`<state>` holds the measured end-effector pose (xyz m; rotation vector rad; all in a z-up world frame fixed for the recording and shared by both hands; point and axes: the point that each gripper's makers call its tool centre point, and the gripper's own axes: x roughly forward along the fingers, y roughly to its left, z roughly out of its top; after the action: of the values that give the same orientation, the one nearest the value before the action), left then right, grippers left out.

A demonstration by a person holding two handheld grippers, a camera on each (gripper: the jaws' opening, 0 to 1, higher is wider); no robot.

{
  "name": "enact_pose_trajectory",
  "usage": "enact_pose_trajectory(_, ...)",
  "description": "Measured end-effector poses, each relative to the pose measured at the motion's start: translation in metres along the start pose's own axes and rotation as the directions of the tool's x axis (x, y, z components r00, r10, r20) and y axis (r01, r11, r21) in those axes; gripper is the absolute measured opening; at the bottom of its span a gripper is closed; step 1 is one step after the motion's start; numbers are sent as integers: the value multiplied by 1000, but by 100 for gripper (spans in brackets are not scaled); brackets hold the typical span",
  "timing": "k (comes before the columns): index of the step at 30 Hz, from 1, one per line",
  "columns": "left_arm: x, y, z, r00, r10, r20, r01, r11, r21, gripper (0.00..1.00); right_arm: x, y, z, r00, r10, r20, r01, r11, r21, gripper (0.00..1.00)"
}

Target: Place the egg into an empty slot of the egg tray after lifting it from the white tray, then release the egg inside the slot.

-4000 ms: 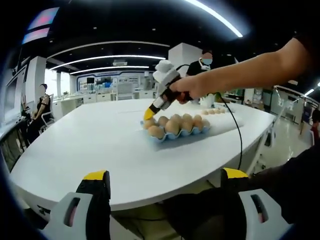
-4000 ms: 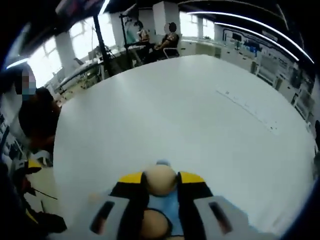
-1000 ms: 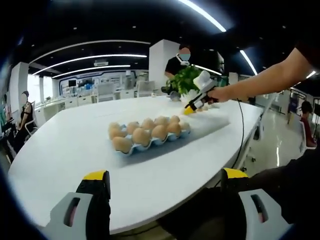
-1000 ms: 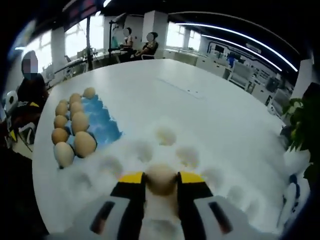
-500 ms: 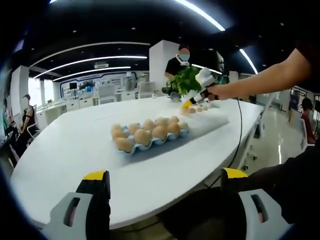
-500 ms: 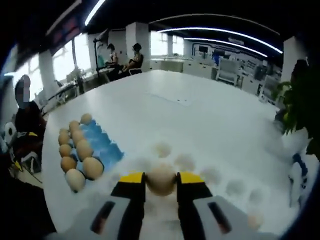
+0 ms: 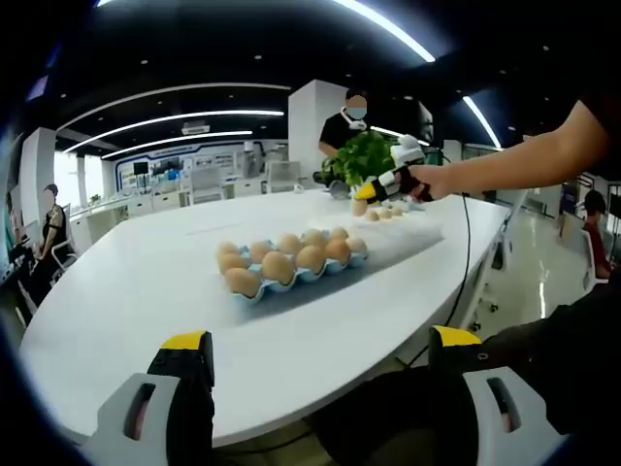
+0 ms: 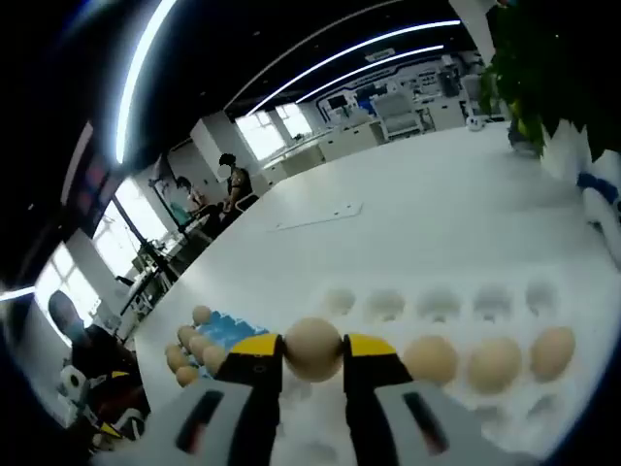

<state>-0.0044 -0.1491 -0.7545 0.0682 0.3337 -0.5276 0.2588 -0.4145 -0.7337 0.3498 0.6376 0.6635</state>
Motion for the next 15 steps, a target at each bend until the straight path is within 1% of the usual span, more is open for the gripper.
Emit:
enact_pose_trajectory(2,-1,2,0,1000,6,5,-6,1000,-11,93,4,8,-1,1000,14,8,-15,1000,19,24)
enact_pose_trajectory(5,0,3,-6,1000,11,-18,-11,1000,-9,93,13,25,0,998,50,37,-53,996,67,24)
enact_pose_trajectory(6,1,3,-7,1000,12,-20,-12,1000,1,93,18,34,1,996,72,52,-77,993,85,24)
enact_pose_trajectory(7,1,3,-6,1000,12,-19,-12,1000,3,93,23,43,-2,993,101,53,-106,989,99,24)
enact_pose_trajectory(9,1,4,-5,1000,17,-11,-17,1000,-4,93,31,52,-4,991,114,72,-122,985,123,24)
enact_pose_trajectory(12,2,5,-4,1000,25,-3,-25,999,-21,93,51,72,-13,985,160,67,-170,969,182,24)
enact_pose_trajectory(14,2,2,-3,1000,20,-4,-20,1000,-16,93,59,81,-17,983,172,64,-181,968,174,24)
enact_pose_trajectory(15,2,0,-3,1000,15,-9,-15,1000,-6,93,66,90,-20,981,183,56,-190,966,177,24)
